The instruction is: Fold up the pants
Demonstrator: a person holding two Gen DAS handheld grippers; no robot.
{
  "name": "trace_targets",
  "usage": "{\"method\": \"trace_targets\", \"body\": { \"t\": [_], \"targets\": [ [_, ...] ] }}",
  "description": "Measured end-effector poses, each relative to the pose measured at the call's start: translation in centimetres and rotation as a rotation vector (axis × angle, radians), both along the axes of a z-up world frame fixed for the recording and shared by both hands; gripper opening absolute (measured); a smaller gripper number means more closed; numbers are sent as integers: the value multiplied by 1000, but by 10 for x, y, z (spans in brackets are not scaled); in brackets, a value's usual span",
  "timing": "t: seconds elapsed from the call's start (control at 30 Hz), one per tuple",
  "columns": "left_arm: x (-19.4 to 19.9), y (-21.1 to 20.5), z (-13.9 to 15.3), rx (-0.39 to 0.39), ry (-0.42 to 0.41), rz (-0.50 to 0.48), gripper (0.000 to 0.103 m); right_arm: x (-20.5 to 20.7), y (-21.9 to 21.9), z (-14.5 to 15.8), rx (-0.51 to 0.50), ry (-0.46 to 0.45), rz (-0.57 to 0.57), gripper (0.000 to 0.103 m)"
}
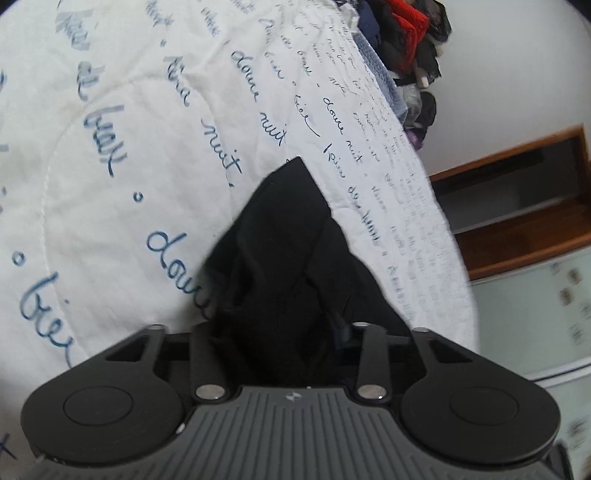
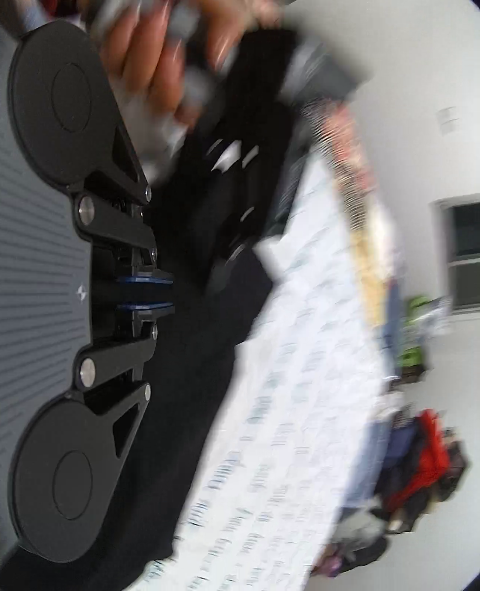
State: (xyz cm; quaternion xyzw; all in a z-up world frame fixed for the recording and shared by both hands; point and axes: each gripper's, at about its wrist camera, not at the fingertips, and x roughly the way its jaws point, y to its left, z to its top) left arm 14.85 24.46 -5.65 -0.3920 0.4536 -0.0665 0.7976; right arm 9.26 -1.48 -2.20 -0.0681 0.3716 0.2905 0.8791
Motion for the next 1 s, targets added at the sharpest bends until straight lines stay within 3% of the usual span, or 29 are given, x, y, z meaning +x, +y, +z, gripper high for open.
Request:
{"method": "trace_targets", "body": {
  "t": [0.07,0.2,0.33,0.63,1.0],
  "targets": [
    [-5,-8,10,85,-40,-12,25,1,7,-11,-30,-18,3,10],
    [-21,-39,45,266,-145,-27,21,7,-13,4,199,43,-63,12],
    [-43,-71,76,372,-243,-41,21,7,-20,9,227,56,-80,12],
    [-72,-143,114,404,-316,-129,21,-17,-77,35,423,49,-147,12],
    [-94,-251,128,468,-398,-299,22,-55,-162,41,524,-25,-303,12]
  ]
}}
